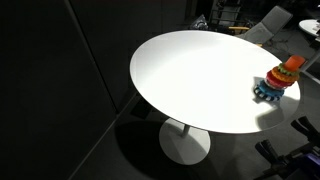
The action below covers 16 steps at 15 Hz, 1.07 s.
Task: Pick up the lime green ring and put it on the ring holder, pick up the ring holder and move it forward on the table
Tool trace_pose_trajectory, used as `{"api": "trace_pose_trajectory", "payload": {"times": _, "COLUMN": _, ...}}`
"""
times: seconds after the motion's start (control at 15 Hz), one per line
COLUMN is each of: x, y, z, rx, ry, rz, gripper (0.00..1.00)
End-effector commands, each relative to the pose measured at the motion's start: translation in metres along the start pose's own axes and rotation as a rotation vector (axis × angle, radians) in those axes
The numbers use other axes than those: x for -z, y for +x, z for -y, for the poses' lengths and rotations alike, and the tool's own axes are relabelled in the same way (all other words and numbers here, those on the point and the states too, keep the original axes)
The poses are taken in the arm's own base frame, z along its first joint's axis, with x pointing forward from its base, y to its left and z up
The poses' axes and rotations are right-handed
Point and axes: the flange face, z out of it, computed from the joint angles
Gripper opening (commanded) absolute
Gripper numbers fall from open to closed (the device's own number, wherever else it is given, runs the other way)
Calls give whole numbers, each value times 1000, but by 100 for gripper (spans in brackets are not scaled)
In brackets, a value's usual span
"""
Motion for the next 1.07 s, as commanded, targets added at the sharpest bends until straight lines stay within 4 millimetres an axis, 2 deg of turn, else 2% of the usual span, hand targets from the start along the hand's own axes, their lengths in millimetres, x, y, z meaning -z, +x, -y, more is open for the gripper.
{"api": "trace_pose_trajectory", "payload": {"times": 0.0, "x": 27, "y": -3, "z": 3, "rx": 42, "ry": 42, "rz": 30, "gripper": 100}}
{"api": "trace_pose_trajectory", "payload": {"times": 0.73, "x": 88, "y": -17, "z": 12, "rx": 82, "ry": 132, "rz": 33, "gripper": 100}}
{"api": "trace_pose_trajectory", "payload": {"times": 0.8, "x": 92, "y": -18, "z": 11, "rx": 80, "ry": 130, "rz": 24, "gripper": 100}}
{"api": "trace_pose_trajectory", "payload": {"times": 0.87, "x": 78, "y": -15, "z": 14, "rx": 68, "ry": 110, "rz": 37, "gripper": 100}}
{"api": "trace_pose_trajectory", "payload": {"times": 1.0, "x": 80, "y": -16, "z": 14, "rx": 68, "ry": 110, "rz": 33, "gripper": 100}}
